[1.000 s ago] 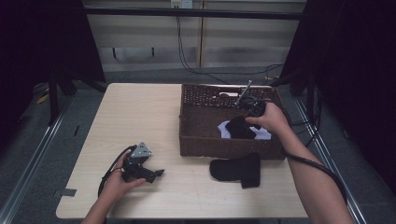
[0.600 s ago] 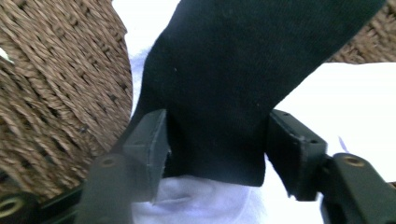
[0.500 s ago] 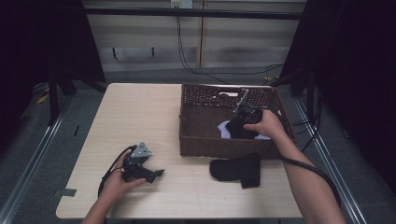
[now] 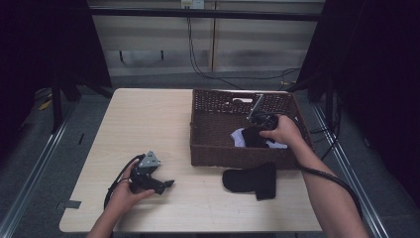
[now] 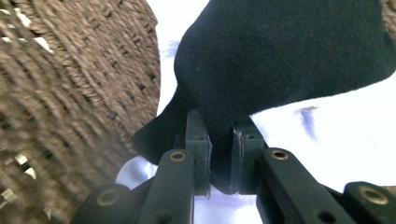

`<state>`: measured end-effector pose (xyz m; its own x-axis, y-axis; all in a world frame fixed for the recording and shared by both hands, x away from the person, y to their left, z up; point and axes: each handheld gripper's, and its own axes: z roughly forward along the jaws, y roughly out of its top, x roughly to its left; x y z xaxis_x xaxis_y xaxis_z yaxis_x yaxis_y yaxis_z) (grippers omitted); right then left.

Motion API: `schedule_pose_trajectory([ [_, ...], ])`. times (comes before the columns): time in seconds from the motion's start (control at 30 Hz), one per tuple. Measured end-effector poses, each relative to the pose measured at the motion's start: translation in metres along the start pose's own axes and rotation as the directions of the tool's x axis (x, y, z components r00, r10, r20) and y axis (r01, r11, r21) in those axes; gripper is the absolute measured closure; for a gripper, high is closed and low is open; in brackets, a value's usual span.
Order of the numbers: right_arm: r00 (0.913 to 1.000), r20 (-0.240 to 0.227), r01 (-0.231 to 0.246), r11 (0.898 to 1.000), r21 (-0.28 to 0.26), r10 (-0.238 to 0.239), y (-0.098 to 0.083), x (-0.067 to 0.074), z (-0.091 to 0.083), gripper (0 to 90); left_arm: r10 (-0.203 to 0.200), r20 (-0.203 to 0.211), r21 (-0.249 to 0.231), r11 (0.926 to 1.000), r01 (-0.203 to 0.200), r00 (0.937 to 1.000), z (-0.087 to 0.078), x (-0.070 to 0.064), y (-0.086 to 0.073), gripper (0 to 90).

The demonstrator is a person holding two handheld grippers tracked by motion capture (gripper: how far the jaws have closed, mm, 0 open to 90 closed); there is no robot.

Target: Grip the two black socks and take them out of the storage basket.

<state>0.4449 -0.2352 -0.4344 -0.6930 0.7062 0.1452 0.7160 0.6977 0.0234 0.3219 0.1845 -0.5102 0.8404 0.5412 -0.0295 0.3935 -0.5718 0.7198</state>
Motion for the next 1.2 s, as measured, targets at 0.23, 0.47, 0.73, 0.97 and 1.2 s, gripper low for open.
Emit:
schedule_pose_trajectory([
  [0.23, 1.0000, 0.004, -0.008, 1.000, -0.015, 0.008, -0.003, 0.002, -0.020, 80.0, 0.000, 0.001, 0.001, 1.0000, 0.000, 1.0000, 0.000, 0.000, 0.000, 7.8],
  [0.47, 0.9999, 0.005, 0.012, 1.000, -0.026, -0.012, -0.004, 0.005, -0.037, 80.0, 0.000, 0.002, 0.003, 1.0000, 0.000, 1.0000, 0.000, 0.000, 0.000, 7.8],
  [0.73, 0.9991, 0.020, 0.038, 0.999, -0.039, -0.037, -0.006, 0.011, -0.056, 80.0, 0.000, 0.002, 0.003, 1.0000, 0.000, 1.0000, 0.000, 0.000, 0.000, 7.8],
  [0.97, 0.9972, 0.027, 0.071, 0.997, -0.036, -0.070, -0.007, 0.017, -0.075, 80.0, 0.000, 0.001, 0.003, 1.0000, 0.000, 1.0000, 0.000, 0.000, 0.000, 7.8],
  [1.2, 0.9956, 0.032, 0.089, 0.996, -0.023, -0.088, -0.006, 0.022, -0.089, 80.0, 0.001, 0.001, 0.003, 1.0000, -0.001, 1.0000, 0.000, 0.000, 0.000, 7.8],
])
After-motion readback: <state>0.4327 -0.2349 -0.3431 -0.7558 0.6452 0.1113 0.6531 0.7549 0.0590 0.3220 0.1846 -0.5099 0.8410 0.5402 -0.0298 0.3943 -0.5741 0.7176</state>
